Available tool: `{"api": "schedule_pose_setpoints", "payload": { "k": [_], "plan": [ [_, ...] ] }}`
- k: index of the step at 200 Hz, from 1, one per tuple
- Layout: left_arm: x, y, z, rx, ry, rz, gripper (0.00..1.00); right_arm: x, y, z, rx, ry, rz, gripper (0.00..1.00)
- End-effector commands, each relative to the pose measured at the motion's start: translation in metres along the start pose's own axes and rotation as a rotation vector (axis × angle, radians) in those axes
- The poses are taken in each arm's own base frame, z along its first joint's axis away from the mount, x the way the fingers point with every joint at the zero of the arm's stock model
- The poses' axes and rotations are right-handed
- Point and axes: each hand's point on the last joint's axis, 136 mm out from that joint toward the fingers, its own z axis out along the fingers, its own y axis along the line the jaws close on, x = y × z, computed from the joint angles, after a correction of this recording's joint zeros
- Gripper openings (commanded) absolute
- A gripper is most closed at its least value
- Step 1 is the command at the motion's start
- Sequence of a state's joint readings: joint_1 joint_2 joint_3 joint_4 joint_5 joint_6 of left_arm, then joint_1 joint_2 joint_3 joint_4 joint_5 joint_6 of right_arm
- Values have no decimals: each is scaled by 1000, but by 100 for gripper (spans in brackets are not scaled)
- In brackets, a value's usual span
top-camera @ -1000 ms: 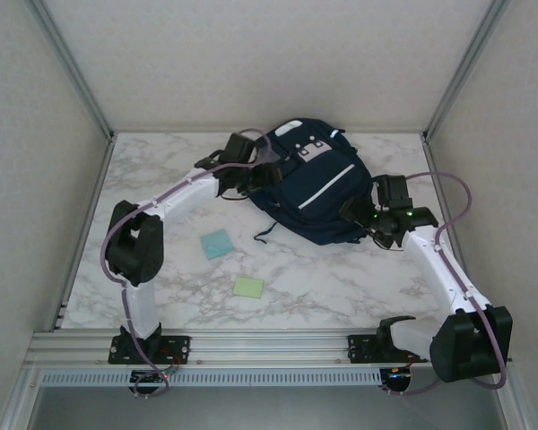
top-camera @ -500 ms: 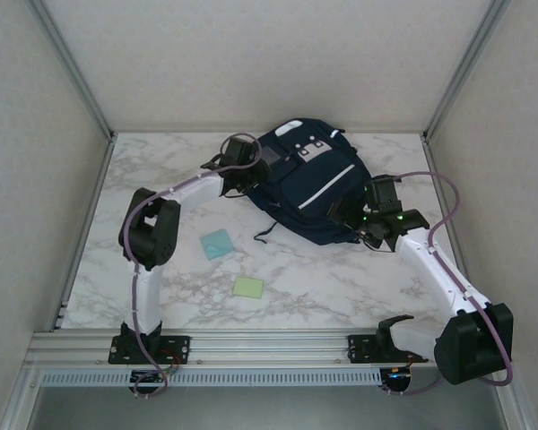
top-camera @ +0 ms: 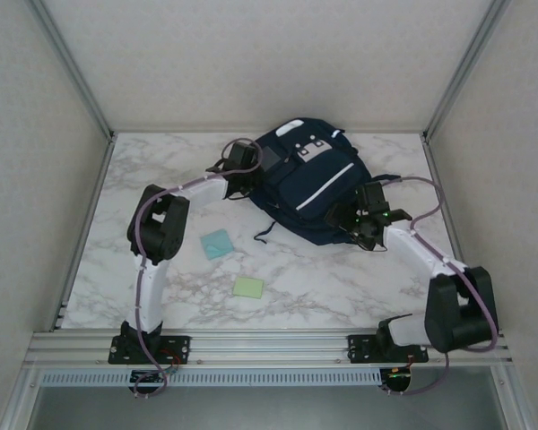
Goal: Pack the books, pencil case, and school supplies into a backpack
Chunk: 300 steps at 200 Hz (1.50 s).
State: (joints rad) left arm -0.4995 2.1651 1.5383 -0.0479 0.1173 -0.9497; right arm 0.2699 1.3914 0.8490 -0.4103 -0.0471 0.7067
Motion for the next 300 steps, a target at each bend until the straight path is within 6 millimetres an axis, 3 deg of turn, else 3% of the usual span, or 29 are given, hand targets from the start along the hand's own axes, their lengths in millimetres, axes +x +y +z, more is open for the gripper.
{"api": "schedule_pose_setpoints", "payload": {
  "k": [1, 19, 41, 57, 75, 107, 135, 159, 184, 200, 224, 256, 300],
  "plan": [
    [3, 1, -34, 23, -36, -37, 0, -46, 23, 4, -47, -114, -18, 99],
    [12, 5, -56, 42, -43, -66, 0, -60, 39, 15, -83, -107, -32, 99],
    [19, -4, -84, 72, -70, -60, 0, -76, 57, 23, -113, -113, -53, 99],
    [23, -10, -96, 81, -83, -56, 0, -88, 68, 21, -122, -118, -71, 99],
    [21, -14, -105, 95, -106, -78, 0, -91, 67, 13, -80, -101, -77, 99],
    [10, -19, -111, 112, -158, -132, 0, -79, 54, -25, -2, -101, -77, 97],
    [2, -24, -114, 130, -197, -172, 0, -52, 68, -57, -42, -93, -111, 93],
    [1, -28, -115, 147, -203, -188, 0, -18, 93, -66, -133, -46, -109, 83],
    [1, -29, -115, 150, -204, -199, 0, 16, 126, -58, -212, -9, -117, 66],
    [1, -27, -117, 148, -208, -206, 0, 32, 143, -49, -242, -24, -122, 60],
    [2, -25, -120, 144, -208, -212, 0, 45, 164, -31, -254, -46, -124, 54],
    [6, -25, -124, 141, -202, -210, 0, 56, 177, 0, -240, -49, -102, 47],
    [10, -28, -132, 144, -204, -201, 0, 62, 193, 21, -224, -95, -81, 45]
  ]
}}
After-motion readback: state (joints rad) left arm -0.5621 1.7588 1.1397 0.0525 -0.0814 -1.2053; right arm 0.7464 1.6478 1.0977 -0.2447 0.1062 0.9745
